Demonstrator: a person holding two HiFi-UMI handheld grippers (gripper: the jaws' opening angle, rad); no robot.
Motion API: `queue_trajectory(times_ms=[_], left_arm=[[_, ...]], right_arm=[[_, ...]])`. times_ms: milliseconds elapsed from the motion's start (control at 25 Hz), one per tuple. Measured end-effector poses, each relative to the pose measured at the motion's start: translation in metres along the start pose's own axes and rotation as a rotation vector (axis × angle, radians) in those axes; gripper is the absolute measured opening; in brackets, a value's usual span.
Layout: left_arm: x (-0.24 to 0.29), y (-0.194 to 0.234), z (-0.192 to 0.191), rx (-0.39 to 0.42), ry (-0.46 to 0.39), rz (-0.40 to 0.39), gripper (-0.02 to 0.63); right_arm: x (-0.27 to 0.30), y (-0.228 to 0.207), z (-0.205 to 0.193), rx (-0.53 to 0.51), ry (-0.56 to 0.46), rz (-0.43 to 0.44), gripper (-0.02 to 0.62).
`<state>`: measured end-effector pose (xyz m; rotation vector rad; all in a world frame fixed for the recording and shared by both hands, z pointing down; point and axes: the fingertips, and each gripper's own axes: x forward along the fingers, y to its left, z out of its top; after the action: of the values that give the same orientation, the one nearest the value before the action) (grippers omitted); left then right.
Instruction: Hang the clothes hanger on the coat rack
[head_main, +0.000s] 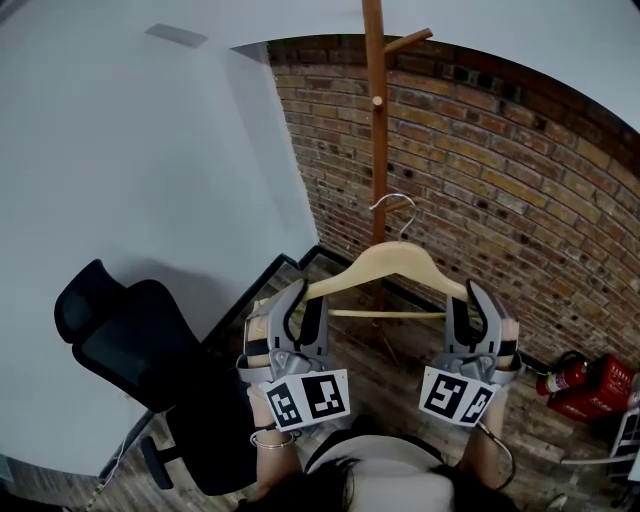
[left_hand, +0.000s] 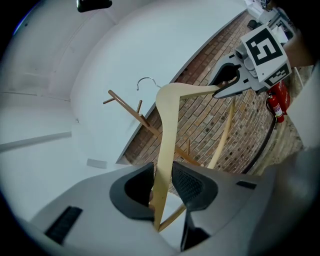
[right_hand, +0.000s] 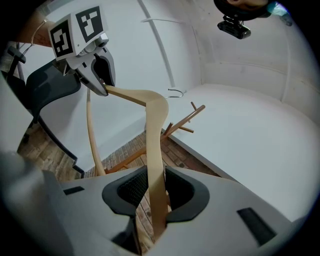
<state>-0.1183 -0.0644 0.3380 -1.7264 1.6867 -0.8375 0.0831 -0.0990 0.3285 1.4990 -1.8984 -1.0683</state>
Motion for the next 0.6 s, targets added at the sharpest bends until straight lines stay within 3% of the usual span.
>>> queue_trajectory(times_ms=[600], left_arm=[[0.019,0.008,-0.011,-0.018,-0.035,-0.030,0.114]], right_arm=[[0.012,0.006,0.007,-0.015,0.041,-0.018,0.118]])
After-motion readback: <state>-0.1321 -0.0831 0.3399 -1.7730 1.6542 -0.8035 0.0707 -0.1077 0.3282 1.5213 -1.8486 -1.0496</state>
